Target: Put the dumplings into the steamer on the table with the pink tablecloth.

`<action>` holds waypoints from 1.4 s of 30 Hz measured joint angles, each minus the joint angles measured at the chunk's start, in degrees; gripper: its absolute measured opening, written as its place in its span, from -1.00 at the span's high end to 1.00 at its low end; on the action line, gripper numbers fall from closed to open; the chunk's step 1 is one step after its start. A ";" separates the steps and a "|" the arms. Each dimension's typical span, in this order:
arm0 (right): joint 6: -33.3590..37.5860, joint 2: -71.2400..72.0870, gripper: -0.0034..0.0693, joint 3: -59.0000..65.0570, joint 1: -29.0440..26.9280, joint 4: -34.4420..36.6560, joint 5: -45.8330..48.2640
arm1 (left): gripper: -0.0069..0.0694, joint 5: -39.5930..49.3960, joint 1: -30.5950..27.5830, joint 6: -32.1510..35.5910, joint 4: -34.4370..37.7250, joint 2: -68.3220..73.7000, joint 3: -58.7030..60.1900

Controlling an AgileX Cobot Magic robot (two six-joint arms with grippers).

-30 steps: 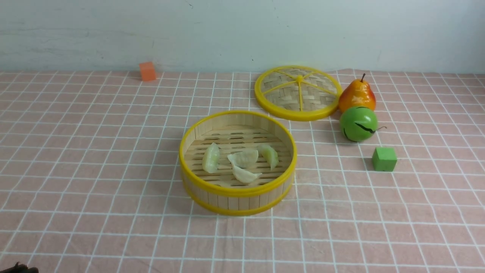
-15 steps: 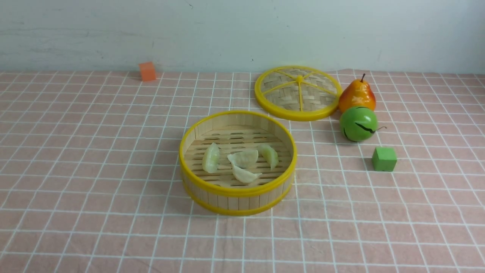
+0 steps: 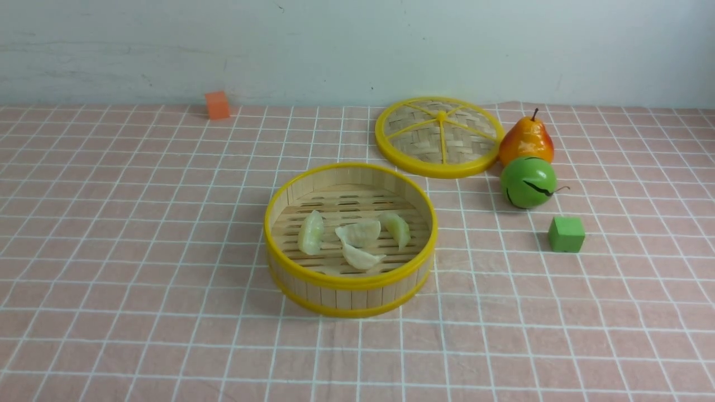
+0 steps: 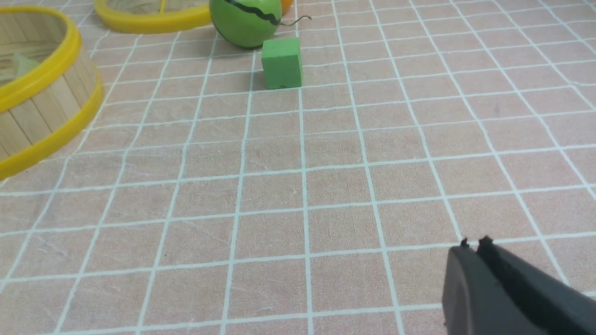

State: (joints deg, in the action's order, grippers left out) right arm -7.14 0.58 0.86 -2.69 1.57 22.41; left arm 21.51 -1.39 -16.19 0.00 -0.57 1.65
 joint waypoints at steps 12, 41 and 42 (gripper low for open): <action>0.00 0.00 0.80 -0.04 0.00 0.00 0.00 | 0.86 0.04 0.00 0.00 0.00 0.00 0.00; 0.00 0.00 0.69 -0.04 0.00 0.00 0.00 | 0.86 0.19 0.00 -0.05 0.00 0.00 0.00; 0.00 0.00 0.69 -0.04 0.00 0.00 0.00 | 0.86 0.19 0.00 -0.05 0.00 0.00 0.00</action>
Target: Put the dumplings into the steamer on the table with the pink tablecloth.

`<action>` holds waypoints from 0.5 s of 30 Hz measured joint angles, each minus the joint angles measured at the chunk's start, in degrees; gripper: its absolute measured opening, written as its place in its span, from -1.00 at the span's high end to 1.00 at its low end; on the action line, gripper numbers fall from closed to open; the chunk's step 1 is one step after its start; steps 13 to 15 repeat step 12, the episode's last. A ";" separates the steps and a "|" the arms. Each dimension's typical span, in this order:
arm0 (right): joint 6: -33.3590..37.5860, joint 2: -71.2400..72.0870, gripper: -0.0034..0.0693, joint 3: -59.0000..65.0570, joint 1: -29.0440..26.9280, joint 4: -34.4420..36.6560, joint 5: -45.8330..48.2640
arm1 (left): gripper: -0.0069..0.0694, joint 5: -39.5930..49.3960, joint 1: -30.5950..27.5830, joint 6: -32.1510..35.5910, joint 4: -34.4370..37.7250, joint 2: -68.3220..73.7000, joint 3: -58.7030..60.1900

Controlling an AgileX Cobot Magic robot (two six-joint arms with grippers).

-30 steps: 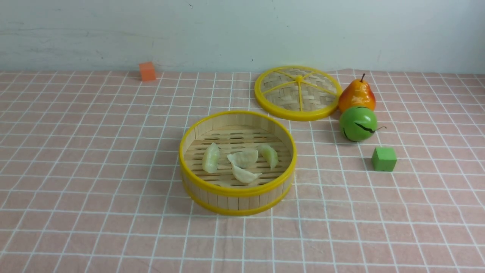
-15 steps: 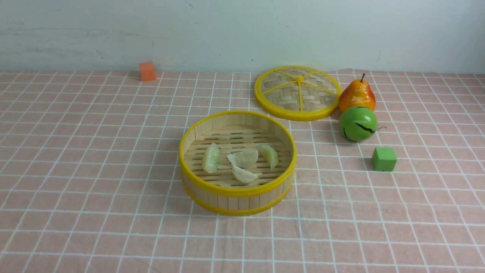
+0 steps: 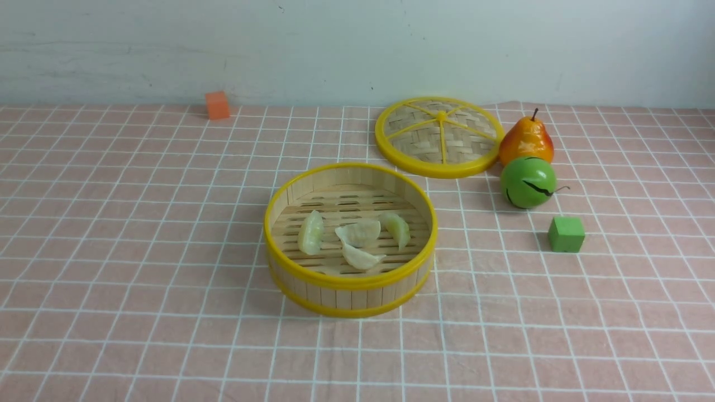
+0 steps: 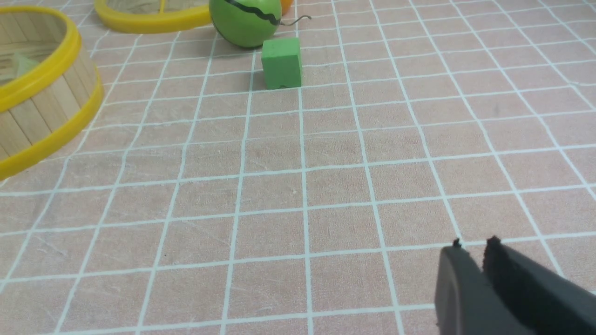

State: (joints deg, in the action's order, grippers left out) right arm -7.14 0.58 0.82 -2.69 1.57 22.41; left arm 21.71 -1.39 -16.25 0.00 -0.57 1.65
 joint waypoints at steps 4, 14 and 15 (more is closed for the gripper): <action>0.00 0.00 0.67 0.00 0.00 0.00 0.00 | 0.85 0.00 0.00 0.00 0.00 0.00 0.00; 0.00 0.00 0.65 0.00 0.00 0.00 0.00 | 0.84 0.00 0.00 0.00 0.00 0.00 0.00; 0.00 0.00 0.65 0.00 0.00 0.00 0.00 | 0.84 0.00 0.00 0.00 0.00 0.00 0.00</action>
